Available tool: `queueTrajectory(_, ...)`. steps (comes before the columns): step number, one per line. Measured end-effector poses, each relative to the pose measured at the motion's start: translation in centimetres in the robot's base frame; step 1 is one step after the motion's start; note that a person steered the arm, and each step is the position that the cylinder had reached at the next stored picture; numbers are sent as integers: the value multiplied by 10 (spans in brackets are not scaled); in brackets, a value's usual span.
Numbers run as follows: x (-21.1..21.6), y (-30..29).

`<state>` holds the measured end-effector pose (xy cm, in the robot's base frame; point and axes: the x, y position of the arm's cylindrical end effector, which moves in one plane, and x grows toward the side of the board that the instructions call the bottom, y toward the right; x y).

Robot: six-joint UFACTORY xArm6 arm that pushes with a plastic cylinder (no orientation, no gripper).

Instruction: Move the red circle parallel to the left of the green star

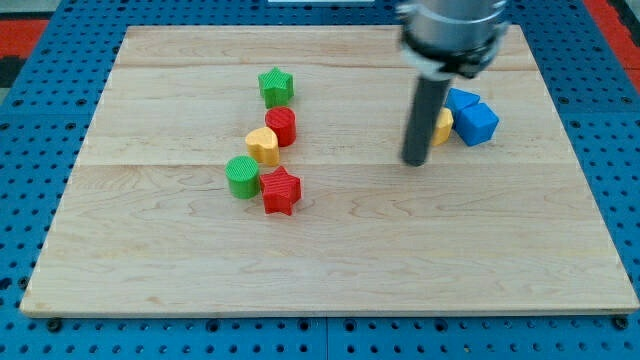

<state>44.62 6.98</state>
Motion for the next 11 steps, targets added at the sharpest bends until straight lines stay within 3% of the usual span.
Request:
queueTrajectory(2,-4,-155)
queueTrajectory(4,-51,-182)
queueTrajectory(5,-71,-224)
queueTrajectory(6,-118,-239)
queueTrajectory(7,-114,-197)
queueTrajectory(8,-73,-168)
queueTrajectory(10,-58,-57)
queueTrajectory(11,-78,-82)
